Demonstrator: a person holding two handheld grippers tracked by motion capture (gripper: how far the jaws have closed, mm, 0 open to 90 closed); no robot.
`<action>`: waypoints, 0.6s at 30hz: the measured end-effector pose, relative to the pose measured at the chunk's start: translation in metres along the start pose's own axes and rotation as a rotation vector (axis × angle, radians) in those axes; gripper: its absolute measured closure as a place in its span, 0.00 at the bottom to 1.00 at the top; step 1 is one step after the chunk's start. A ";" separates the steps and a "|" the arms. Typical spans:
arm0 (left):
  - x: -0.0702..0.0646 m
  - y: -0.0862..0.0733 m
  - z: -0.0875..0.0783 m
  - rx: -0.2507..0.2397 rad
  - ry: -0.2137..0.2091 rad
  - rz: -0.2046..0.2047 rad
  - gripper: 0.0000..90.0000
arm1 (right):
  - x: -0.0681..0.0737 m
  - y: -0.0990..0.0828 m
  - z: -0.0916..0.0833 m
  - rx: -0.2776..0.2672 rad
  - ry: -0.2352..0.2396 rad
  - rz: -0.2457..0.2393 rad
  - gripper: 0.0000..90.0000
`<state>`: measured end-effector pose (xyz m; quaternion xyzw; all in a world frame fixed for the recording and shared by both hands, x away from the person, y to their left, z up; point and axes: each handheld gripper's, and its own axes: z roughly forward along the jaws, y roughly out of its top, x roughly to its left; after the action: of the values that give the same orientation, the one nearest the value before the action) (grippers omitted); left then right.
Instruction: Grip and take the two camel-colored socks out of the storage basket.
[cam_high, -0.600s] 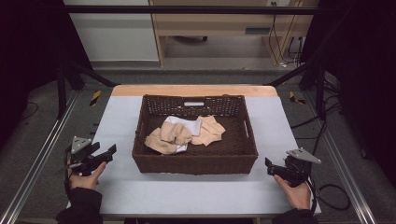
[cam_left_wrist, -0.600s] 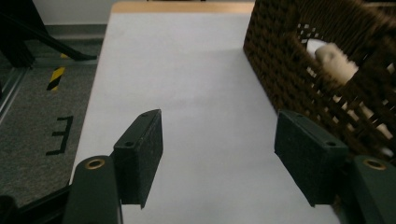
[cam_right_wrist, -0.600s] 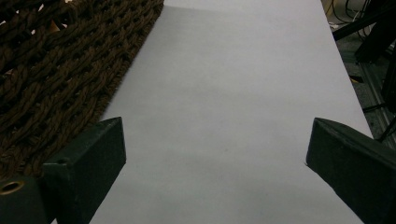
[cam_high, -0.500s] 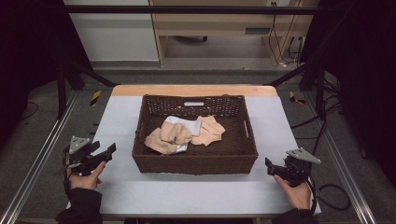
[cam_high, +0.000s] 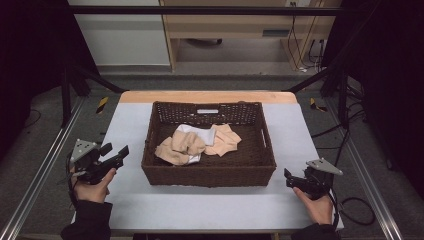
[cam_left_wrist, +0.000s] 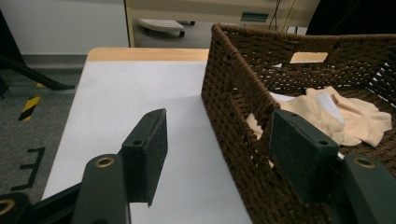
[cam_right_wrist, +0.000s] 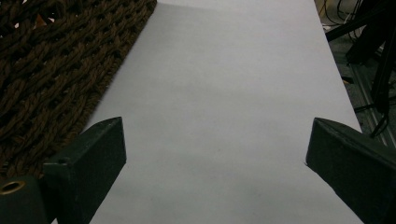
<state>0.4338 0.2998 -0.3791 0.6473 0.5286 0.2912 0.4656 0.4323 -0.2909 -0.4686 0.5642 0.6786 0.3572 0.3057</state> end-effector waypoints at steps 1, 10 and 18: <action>0.000 0.000 0.000 0.000 0.000 0.000 0.41 | 0.000 0.000 0.000 0.000 0.000 0.000 0.06; -0.016 0.016 0.007 -0.024 -0.026 0.020 0.40 | -0.002 -0.002 -0.002 -0.018 0.002 0.029 0.06; -0.029 0.037 0.017 -0.058 -0.065 0.016 0.38 | -0.002 -0.002 -0.001 -0.021 -0.002 0.025 0.06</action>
<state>0.4557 0.2673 -0.3491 0.6468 0.4993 0.2890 0.4988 0.4306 -0.2933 -0.4696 0.5699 0.6674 0.3677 0.3076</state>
